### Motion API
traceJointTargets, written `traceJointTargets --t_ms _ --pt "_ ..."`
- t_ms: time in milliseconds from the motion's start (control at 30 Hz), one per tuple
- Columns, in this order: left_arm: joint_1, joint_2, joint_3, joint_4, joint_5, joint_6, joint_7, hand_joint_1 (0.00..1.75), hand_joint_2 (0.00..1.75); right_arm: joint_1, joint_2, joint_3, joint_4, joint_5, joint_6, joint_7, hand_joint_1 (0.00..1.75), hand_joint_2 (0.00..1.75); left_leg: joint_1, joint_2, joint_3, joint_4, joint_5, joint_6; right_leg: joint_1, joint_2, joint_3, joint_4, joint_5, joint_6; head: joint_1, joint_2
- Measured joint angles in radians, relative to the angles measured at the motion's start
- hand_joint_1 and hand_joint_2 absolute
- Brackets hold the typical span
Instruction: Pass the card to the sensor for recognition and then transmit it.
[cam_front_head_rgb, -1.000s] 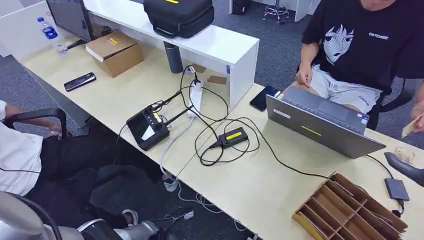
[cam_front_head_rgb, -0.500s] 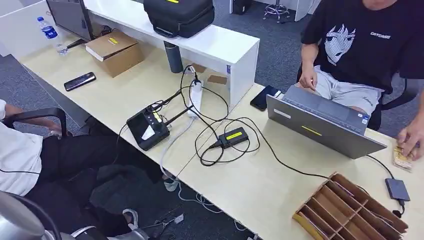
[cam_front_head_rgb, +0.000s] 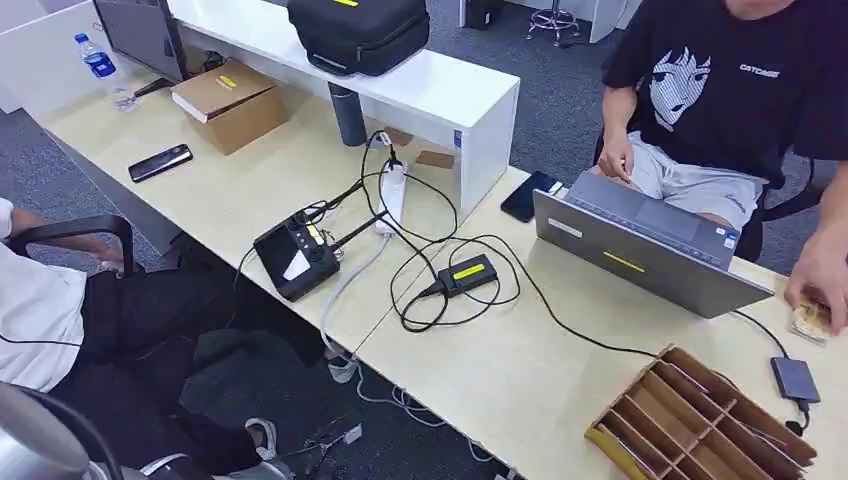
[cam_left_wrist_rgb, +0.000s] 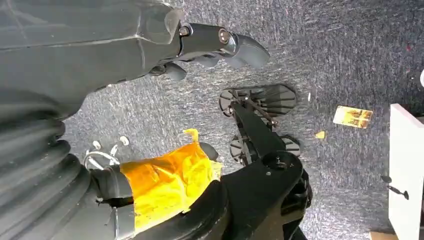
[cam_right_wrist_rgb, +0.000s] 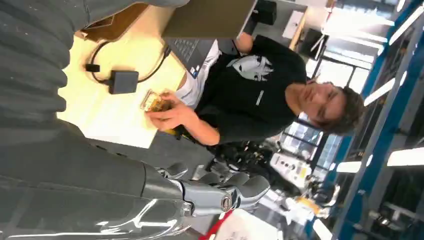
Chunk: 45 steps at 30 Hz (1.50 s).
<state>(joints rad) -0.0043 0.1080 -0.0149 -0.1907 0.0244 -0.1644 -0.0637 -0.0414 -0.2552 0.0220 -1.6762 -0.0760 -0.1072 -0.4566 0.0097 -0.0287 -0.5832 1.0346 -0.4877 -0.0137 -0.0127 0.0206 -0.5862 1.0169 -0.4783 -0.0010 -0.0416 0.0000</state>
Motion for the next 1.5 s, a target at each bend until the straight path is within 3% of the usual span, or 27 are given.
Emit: traceJointTargets --t_ms 167,467,667,800,1033,1267,1500 --pt "0.000 0.000 0.001 0.000 -0.010 0.000 0.000 0.00 1.75 0.004 0.009 -0.126 0.079 -0.125 0.061 0.003 0.00 1.75 0.000 0.000 0.000 0.000 0.000 0.000 0.000 0.000 0.000 0.000 0.000 0.000 0.000 0.000" --pt "-0.002 0.000 0.001 0.000 -0.021 0.002 0.008 0.00 1.75 0.002 0.047 -0.326 0.298 -0.156 0.077 -0.003 0.00 1.75 0.000 0.000 0.000 0.000 0.000 0.000 0.000 0.000 0.000 0.000 0.000 0.000 0.000 0.000" --pt "-0.002 0.000 0.001 0.000 -0.020 0.005 0.009 0.00 1.75 0.007 0.073 -0.385 0.377 -0.151 0.110 -0.018 0.00 1.75 0.000 0.000 0.000 0.000 0.000 0.000 0.000 0.000 0.000 0.000 0.000 0.000 0.000 0.000" --pt "-0.002 0.001 0.001 0.000 -0.016 0.005 0.008 0.00 1.75 0.010 0.081 -0.383 0.376 -0.076 0.121 -0.036 0.00 1.75 0.000 0.000 0.000 0.000 0.000 0.000 0.000 0.000 0.000 0.000 0.000 0.000 0.000 0.000" --pt "-0.002 0.002 0.005 0.000 -0.013 0.004 0.007 0.00 1.75 0.013 0.079 -0.281 0.282 0.147 0.076 -0.034 0.00 1.75 0.000 0.000 0.000 0.000 0.000 0.000 0.000 0.000 0.000 0.000 0.000 0.000 0.000 0.000" --pt "-0.003 0.002 0.005 0.000 -0.018 0.002 0.007 0.00 1.75 -0.006 0.059 -0.092 0.192 0.460 -0.111 0.030 0.00 1.75 0.000 0.001 0.000 0.000 0.000 0.000 0.000 0.000 0.000 0.001 0.000 0.000 0.000 0.000" --pt "-0.004 0.002 0.005 0.000 -0.034 0.000 0.013 0.00 1.75 -0.064 0.044 0.097 0.187 0.724 -0.267 0.147 0.00 1.75 0.000 0.001 0.000 0.000 0.000 0.000 0.000 0.000 0.000 0.001 0.000 0.000 0.000 0.000"
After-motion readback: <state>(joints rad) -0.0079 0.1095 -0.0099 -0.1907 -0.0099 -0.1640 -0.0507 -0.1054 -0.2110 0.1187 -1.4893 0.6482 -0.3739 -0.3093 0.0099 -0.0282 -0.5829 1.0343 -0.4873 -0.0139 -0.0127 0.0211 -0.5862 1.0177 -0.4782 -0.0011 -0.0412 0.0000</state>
